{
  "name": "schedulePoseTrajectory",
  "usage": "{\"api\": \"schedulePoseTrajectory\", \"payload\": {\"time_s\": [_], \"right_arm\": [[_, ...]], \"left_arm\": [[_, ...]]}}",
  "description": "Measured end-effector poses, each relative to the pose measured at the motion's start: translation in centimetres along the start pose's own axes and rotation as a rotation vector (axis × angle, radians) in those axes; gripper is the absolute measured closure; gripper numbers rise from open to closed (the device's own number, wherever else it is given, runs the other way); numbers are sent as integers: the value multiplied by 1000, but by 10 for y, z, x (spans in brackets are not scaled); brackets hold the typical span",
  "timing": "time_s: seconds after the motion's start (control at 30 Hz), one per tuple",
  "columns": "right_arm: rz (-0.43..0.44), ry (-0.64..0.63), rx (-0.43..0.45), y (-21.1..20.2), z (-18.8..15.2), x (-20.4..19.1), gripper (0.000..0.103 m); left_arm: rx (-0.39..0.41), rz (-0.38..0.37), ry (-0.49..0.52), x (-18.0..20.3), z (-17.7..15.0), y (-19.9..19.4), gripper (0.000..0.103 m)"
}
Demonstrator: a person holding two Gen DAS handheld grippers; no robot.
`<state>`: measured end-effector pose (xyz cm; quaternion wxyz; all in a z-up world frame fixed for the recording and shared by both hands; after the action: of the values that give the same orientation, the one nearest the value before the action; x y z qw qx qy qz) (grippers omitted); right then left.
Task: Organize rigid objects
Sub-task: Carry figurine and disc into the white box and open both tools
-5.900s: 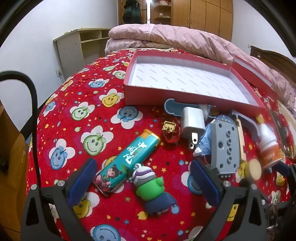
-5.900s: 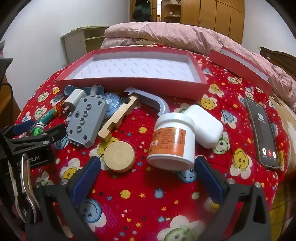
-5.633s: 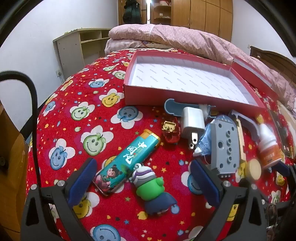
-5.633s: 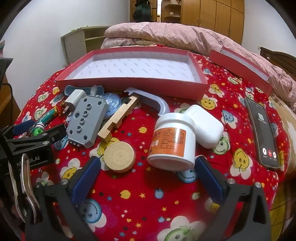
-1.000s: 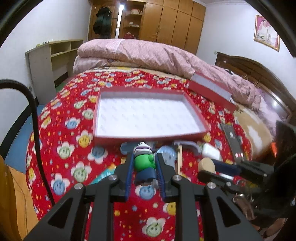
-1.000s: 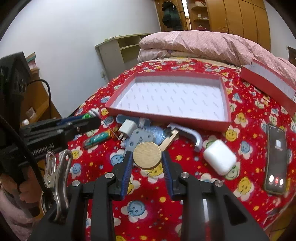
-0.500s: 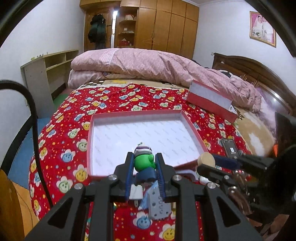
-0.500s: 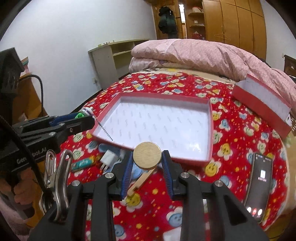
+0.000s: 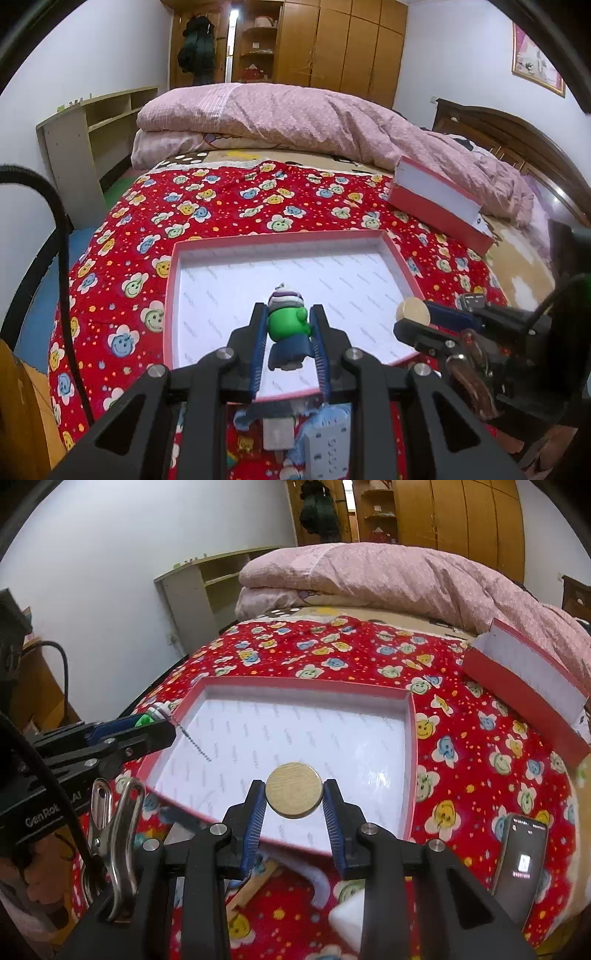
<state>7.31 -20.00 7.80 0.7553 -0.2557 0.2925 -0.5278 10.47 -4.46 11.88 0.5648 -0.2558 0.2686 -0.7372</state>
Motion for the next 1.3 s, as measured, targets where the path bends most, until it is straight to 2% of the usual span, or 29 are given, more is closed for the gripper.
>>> {"api": "schedulePoseTrajectory", "payload": {"time_s": [0.6,0.83,1.07,1.17,1.23,1.3], "right_arm": [[-15,52,-102,67,11,34,71],[-35,52,-111,81,16,40,71],[-55,28,-115,88,15,41,71],[-53,26,-113,88,14,41,71],[-45,31,-115,88,14,41,70],[-32,41,-118,87,15,42,67]], "left_arm": [[-136,50,-25,-15,-5,87,79],[-162,57,-23,-15,-8,106,79],[-145,73,-4,-11,-7,112,79],[-135,94,33,-5,-8,112,78],[-135,106,65,0,-9,113,74],[-142,96,68,1,-9,112,64]]}}
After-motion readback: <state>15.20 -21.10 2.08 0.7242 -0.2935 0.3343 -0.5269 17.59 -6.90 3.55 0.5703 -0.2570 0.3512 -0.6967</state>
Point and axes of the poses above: each gripper's, at about its wrist camera, not at the fingertips, and y roughly the way its jaws point, x to its right, z to its top, the point moved 1 cm from there along y, roughly the way its jaws point, and after that the axes turned 2 degrees about z, right-handed, at the moved point
